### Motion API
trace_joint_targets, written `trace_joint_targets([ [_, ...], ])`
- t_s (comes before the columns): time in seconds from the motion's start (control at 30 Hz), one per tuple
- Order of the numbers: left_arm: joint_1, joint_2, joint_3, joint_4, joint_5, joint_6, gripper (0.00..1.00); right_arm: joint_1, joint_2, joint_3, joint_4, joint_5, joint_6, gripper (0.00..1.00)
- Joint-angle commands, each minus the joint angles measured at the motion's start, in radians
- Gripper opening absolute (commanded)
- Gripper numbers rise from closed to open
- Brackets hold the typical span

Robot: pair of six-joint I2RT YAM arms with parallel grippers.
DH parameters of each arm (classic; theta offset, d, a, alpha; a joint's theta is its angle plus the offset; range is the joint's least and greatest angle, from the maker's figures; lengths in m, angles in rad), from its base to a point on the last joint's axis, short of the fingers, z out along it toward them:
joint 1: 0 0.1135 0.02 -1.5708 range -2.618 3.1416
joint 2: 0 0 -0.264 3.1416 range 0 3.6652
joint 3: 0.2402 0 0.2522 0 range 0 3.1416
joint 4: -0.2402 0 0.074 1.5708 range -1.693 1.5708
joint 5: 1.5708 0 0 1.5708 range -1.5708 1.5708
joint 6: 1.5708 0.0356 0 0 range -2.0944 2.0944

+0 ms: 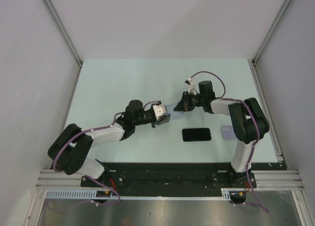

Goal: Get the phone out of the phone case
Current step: Remove the phone case from the phone, then place the phone case at the center of the board.

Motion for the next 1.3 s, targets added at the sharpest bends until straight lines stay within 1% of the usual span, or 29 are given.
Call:
trace_joint_targets([
  [0.0,0.007,-0.012,0.003,0.04,0.07,0.0,0.0,-0.001,-0.023,0.03,0.017,0.023,-0.026,0.0],
  [0.17,0.03,-0.055,-0.011,0.024,0.187,0.014,0.0,-0.034,-0.052,0.03,0.019,0.04,-0.018,0.0],
  [0.33,0.03,-0.064,-0.011,0.014,0.213,0.011,0.0,-0.098,-0.072,0.032,0.025,0.054,-0.009,0.0],
  [0.6,0.03,-0.041,-0.005,0.014,0.216,-0.001,0.0,-0.227,-0.097,0.03,0.028,0.125,0.013,0.0],
  [0.7,0.03,-0.039,-0.003,0.013,0.212,-0.004,0.0,-0.255,-0.105,0.021,0.031,0.197,0.023,0.0],
  [0.8,0.03,-0.038,-0.003,0.014,0.209,-0.006,0.01,-0.302,-0.115,-0.017,0.095,0.264,0.071,0.0],
  [0.87,0.029,-0.039,-0.003,0.014,0.207,-0.006,0.01,-0.322,-0.12,-0.033,0.108,0.306,0.082,0.0],
  [1.03,0.03,-0.033,-0.003,0.013,0.206,-0.006,0.01,-0.451,-0.123,-0.034,0.105,0.408,0.155,0.0],
  [1.27,0.029,-0.029,-0.002,0.013,0.209,-0.006,0.0,-0.547,-0.134,-0.034,0.139,0.543,0.223,0.0],
])
